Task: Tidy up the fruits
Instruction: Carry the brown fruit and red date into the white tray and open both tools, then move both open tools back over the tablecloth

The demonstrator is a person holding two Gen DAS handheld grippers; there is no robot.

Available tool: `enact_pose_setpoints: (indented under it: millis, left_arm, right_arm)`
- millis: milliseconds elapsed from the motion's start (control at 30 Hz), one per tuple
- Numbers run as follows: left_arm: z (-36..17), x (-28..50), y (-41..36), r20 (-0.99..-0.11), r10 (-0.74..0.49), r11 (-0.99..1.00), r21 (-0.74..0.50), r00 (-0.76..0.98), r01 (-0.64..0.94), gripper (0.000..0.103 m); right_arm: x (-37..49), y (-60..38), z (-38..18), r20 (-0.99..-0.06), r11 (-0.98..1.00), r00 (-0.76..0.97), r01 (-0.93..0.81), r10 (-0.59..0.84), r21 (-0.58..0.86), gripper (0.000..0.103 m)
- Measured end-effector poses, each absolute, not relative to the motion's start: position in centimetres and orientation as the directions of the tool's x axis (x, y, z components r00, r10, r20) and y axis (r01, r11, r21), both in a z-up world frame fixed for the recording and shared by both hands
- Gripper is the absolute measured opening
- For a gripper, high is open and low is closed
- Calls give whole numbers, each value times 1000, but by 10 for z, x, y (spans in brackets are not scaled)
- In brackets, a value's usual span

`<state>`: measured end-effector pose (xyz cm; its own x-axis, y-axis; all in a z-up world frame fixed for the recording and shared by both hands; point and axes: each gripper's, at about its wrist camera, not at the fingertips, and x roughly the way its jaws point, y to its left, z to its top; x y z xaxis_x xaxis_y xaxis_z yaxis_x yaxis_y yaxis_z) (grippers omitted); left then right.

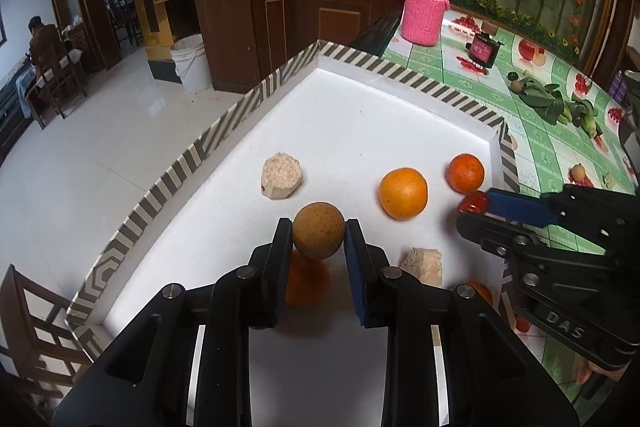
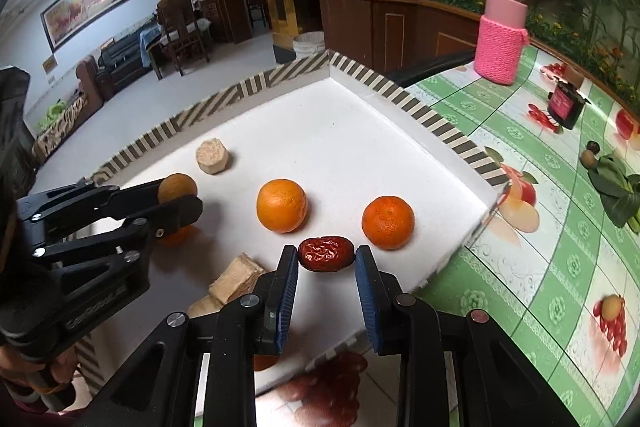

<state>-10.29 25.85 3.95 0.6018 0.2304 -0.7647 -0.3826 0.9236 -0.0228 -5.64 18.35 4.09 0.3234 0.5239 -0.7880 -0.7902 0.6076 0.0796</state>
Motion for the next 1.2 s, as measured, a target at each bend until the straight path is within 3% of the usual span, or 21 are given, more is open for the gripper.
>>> enact_pose_setpoints:
  millis: [367,467,500,900,1200]
  left_arm:
    - [38,-103,261,-770,235,913,-34,594,-405,28]
    - [38,-104,262,-773,234,910,-39,590,-413,52]
    - [39,-106,261,-766,239,909,-40,596,-416,54]
    - [51,-113,244,-725,290,907,0,625,-421,54]
    - [59,-109,212,-710,251,934,-2,658,-358,54]
  right_arm:
    - [-61,180,37,-787,605,338,-794,517,57,30]
    - [-66,170,45,-768,616,350,-785,537,73,30]
    - [-67,167,48,-761,619,355,-782,543,78,30]
    - [-79,128,61,-718,668,393,-732,574,134,30]
    - [-77,90,63,-706,722,442,-677,554,143,30]
